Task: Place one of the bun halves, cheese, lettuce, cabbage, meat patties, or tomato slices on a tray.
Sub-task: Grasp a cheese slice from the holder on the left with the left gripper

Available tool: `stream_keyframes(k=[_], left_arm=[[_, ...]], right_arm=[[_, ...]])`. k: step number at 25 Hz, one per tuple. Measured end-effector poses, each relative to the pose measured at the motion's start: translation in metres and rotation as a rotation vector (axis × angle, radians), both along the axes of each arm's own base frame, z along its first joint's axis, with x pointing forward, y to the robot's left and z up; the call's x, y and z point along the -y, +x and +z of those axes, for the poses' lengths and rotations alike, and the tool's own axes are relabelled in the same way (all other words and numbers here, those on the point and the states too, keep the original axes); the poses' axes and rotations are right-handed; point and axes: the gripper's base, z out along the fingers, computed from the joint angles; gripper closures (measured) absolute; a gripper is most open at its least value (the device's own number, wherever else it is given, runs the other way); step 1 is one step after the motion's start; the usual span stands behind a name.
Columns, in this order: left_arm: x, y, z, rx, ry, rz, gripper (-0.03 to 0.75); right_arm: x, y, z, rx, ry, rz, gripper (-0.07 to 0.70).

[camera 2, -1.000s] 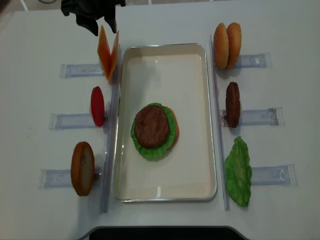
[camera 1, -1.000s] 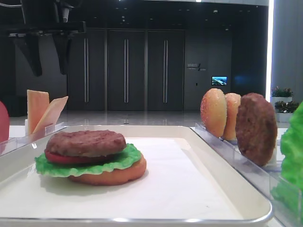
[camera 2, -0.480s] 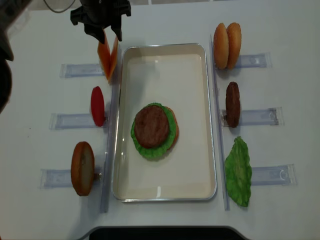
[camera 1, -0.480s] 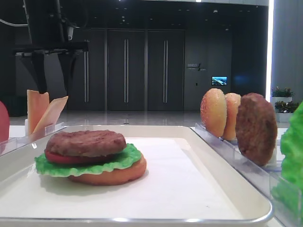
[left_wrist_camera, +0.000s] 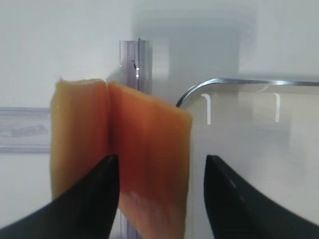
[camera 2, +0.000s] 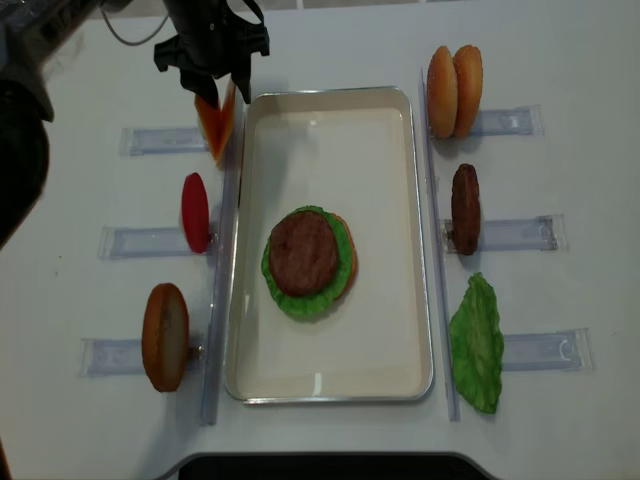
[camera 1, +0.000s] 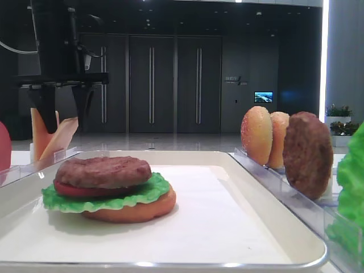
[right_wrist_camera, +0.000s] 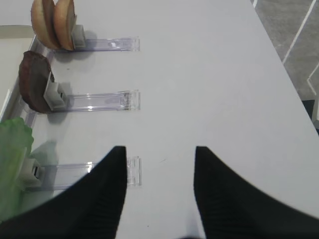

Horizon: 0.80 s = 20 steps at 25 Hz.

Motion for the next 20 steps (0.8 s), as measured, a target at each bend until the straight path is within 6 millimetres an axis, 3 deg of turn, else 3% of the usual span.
stream_keyframes(k=[4,8,10,14,20], left_arm=[[-0.001,-0.001,-0.002,-0.014,0.018,-0.005,0.346],[-0.002,-0.003,-0.002,-0.042,0.031,-0.031,0.599],[-0.001,-0.004,-0.002,-0.047,0.021,-0.038,0.669],[0.002,-0.004,0.005,-0.045,-0.011,-0.037,0.686],[0.007,-0.007,0.043,0.015,-0.097,-0.028,0.688]], right_arm=[[0.0,0.0,0.0,0.0,0.0,0.0,0.325],[0.0,0.0,0.0,0.0,0.0,0.0,0.325],[0.0,0.0,0.0,0.0,0.0,0.0,0.325],[0.0,0.0,0.0,0.001,0.0,0.0,0.325],[0.0,0.0,0.0,0.001,0.0,0.0,0.325]])
